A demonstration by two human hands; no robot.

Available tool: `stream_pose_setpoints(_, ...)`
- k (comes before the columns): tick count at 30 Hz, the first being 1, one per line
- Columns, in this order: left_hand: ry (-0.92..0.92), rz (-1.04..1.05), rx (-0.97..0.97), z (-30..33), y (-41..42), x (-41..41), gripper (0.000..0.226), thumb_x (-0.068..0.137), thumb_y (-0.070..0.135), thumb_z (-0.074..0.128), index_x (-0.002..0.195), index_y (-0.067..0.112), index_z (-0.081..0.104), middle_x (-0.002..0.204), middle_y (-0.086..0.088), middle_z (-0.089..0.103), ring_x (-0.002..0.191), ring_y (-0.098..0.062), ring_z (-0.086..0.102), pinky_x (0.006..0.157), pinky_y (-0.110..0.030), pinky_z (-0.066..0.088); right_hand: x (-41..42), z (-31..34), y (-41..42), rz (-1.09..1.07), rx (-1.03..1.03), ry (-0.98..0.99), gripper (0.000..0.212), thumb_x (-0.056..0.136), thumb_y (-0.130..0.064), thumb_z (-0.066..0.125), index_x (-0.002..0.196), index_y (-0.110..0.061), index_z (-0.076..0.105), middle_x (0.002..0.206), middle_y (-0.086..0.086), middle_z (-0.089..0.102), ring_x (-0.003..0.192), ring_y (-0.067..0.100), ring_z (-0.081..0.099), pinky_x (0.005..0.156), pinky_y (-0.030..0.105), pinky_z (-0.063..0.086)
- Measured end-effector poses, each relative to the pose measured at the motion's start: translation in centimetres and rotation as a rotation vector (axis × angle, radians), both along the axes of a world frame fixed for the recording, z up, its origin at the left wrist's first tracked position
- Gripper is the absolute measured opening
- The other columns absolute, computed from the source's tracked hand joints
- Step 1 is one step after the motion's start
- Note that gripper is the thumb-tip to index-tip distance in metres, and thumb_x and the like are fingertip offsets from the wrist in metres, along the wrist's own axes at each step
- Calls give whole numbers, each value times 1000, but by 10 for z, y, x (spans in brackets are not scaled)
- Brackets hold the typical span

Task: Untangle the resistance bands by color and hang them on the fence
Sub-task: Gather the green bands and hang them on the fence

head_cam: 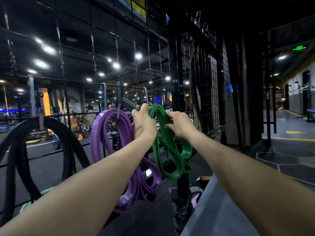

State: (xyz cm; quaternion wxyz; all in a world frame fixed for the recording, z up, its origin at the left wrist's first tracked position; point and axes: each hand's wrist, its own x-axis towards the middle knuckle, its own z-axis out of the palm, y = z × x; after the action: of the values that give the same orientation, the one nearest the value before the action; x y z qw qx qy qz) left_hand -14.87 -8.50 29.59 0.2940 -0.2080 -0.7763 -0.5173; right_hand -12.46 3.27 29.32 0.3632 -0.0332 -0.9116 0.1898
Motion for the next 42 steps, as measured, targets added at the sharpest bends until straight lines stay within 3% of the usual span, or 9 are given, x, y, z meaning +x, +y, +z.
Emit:
stream_pose_setpoints(5,-63,4,-14,3,-2,9,37,92,-1,50,120,23,48,128,-8,38,73,-14,48,49,-19,27,22,-12,-11,-8,-38,187,42,88,-26,60,125,-9,51,121,5,53,112,18,47,96,31,40)
stream_pose_setpoints(10,-68,30,-20,3,-2,14,39,92,1,50,125,23,46,128,-8,39,62,-5,38,46,-16,23,25,-38,-28,-38,-22,-63,45,80,-43,68,108,-11,54,100,1,58,87,20,56,77,36,50)
stream_pose_setpoints(15,-64,23,-126,1,-2,13,44,92,4,51,130,24,42,129,-7,37,85,-19,49,67,-29,43,25,-47,-40,-122,-27,-36,17,88,-23,52,102,-12,54,104,7,62,87,29,57,66,30,37)
stream_pose_setpoints(22,372,26,-562,-12,-16,35,53,86,-12,45,135,9,41,133,-7,38,112,-25,49,82,-35,50,19,-50,-25,41,-237,10,26,88,-7,51,112,-9,62,110,14,66,101,31,61,88,33,49)
stream_pose_setpoints(28,413,101,-766,-25,-27,30,52,86,-10,47,134,9,46,146,-3,33,133,-22,34,101,-35,40,18,-58,-27,83,-276,15,32,91,-11,53,123,-8,58,118,13,64,109,27,58,94,29,43)
stream_pose_setpoints(35,421,106,-772,-36,-26,32,58,80,-10,59,133,9,46,150,-2,24,137,-22,31,97,-38,48,28,-83,-15,92,-298,-106,73,79,-24,72,140,-9,36,137,7,50,124,21,49,100,26,37)
stream_pose_setpoints(38,443,101,-777,-43,-30,30,59,77,-13,61,130,10,47,141,-4,32,126,-23,42,86,-37,53,24,-92,-8,45,-330,-123,58,77,-20,75,129,-9,51,122,5,61,111,18,58,97,30,44)
stream_pose_setpoints(40,451,111,-812,-48,-35,30,53,75,-11,64,121,10,50,125,-4,40,109,-24,50,76,-36,54,22,-96,-5,21,-383,-63,29,81,-13,70,108,-17,62,101,-3,66,85,3,64,92,34,49)
stream_pose_setpoints(42,459,116,-874,-55,-39,30,44,77,-7,64,115,12,53,114,-4,46,102,-23,51,74,-35,51,21,-99,-6,-54,-354,-9,23,82,-5,64,96,-23,62,86,-10,63,66,-1,58,82,32,50)
